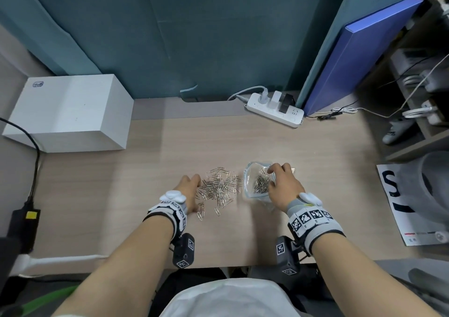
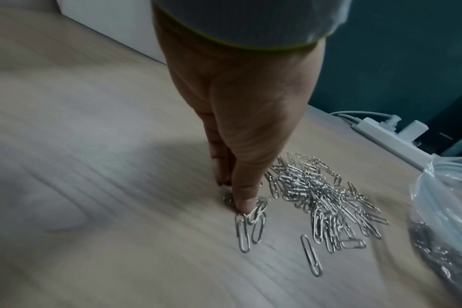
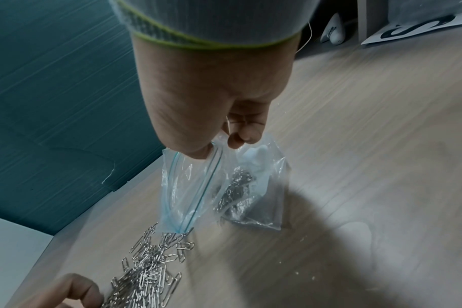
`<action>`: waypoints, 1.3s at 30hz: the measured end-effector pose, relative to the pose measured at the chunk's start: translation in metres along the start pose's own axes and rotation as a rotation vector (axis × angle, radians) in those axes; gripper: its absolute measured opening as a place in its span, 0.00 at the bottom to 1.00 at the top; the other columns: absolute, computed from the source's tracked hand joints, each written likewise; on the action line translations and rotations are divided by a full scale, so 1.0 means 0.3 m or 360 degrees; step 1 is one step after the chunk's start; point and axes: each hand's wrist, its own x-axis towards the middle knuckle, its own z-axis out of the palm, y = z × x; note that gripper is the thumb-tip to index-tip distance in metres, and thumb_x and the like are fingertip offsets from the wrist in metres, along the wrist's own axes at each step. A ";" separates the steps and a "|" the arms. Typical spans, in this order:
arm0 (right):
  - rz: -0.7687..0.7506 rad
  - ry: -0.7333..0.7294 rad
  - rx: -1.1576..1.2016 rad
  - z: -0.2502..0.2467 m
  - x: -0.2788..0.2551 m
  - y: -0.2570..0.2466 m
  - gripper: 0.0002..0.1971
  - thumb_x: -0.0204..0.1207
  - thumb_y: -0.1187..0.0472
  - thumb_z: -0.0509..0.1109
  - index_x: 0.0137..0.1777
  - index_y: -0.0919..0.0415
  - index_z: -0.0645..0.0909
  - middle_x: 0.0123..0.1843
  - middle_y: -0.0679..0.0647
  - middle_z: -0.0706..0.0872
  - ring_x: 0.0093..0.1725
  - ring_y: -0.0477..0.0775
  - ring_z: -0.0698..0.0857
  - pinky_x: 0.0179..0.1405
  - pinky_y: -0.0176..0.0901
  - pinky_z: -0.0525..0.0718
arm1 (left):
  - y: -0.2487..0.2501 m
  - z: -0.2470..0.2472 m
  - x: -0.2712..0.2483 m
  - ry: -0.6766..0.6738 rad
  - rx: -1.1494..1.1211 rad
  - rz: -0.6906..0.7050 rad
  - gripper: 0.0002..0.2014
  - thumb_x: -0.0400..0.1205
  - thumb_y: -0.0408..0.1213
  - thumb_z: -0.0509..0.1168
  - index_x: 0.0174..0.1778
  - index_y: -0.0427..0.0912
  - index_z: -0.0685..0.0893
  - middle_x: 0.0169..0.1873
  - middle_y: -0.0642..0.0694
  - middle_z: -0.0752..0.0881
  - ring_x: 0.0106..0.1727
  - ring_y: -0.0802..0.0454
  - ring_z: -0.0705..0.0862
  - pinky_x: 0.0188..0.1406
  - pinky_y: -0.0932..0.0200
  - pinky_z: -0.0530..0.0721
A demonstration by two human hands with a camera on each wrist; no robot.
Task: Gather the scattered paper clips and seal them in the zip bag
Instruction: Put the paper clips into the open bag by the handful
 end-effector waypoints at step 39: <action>0.0002 0.0008 0.0003 -0.004 0.016 0.027 0.14 0.82 0.59 0.64 0.67 0.48 0.74 0.66 0.51 0.72 0.40 0.63 0.83 0.39 0.48 0.77 | 0.128 0.080 0.078 0.0262 -0.0194 0.0239 0.13 0.85 0.48 0.67 0.59 0.53 0.71 0.58 0.45 0.70 0.45 0.42 0.79 0.45 0.49 0.85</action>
